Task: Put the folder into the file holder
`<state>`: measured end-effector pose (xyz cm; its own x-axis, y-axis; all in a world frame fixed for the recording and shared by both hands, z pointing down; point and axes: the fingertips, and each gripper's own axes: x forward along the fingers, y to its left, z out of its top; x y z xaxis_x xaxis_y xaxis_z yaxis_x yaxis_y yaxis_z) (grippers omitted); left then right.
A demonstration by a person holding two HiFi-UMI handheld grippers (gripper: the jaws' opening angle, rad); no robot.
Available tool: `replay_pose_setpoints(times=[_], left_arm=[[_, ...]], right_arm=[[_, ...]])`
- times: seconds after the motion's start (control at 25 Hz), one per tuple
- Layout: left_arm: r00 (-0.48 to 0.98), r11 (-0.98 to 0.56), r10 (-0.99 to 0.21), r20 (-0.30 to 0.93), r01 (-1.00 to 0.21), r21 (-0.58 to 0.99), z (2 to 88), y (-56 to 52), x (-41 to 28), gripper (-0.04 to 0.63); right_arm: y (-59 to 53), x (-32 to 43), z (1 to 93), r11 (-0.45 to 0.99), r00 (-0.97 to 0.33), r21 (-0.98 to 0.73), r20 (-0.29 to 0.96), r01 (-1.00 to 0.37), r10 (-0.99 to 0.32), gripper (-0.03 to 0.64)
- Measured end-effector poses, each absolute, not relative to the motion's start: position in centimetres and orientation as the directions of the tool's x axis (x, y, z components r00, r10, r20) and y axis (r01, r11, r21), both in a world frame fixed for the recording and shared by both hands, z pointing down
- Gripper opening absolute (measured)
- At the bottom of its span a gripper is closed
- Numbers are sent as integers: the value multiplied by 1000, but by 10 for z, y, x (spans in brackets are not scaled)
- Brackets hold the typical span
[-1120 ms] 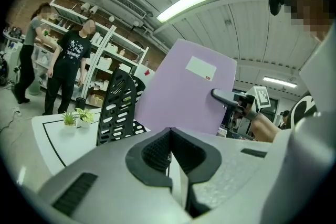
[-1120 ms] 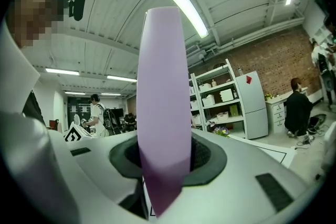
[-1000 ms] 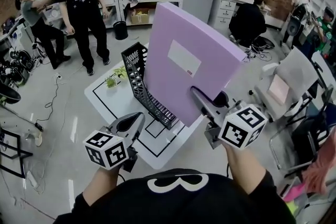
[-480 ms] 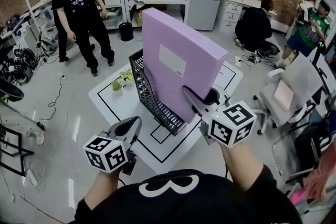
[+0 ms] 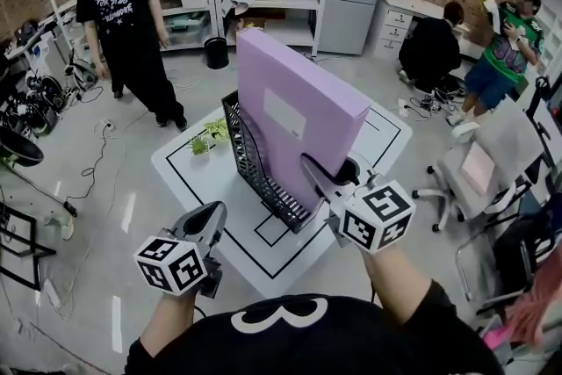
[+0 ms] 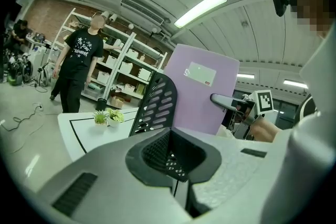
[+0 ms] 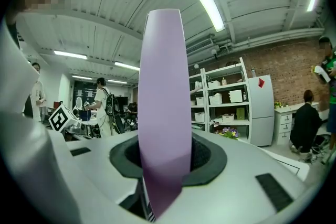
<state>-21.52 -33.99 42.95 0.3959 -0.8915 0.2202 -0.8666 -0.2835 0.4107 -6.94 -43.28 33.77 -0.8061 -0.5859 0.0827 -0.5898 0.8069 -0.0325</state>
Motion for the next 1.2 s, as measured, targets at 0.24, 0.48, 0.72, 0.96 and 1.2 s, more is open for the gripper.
replay_pose_setpoints(times=[0.24, 0.48, 0.72, 0.96, 1.2], left_arm=[[369, -251, -899, 235, -875, 414, 436, -336, -224, 6], [354, -235, -904, 240, -880, 413, 439, -329, -231, 6], [337, -215, -909, 245, -883, 416, 440, -326, -238, 6], [328, -202, -908, 261, -888, 413, 448, -322, -241, 6], [329, -198, -905, 268, -886, 419, 452, -322, -237, 6]], right_arm=[[-437, -74, 338, 815, -815, -28, 69, -579, -576, 146], [-436, -79, 342, 812, -813, -44, 75, -581, -578, 146], [-436, -81, 370, 804, -805, -63, 108, -591, -583, 146], [-435, -80, 394, 805, -807, -74, 113, -589, -580, 147], [-433, -81, 422, 808, -807, -72, 163, -584, -568, 147]])
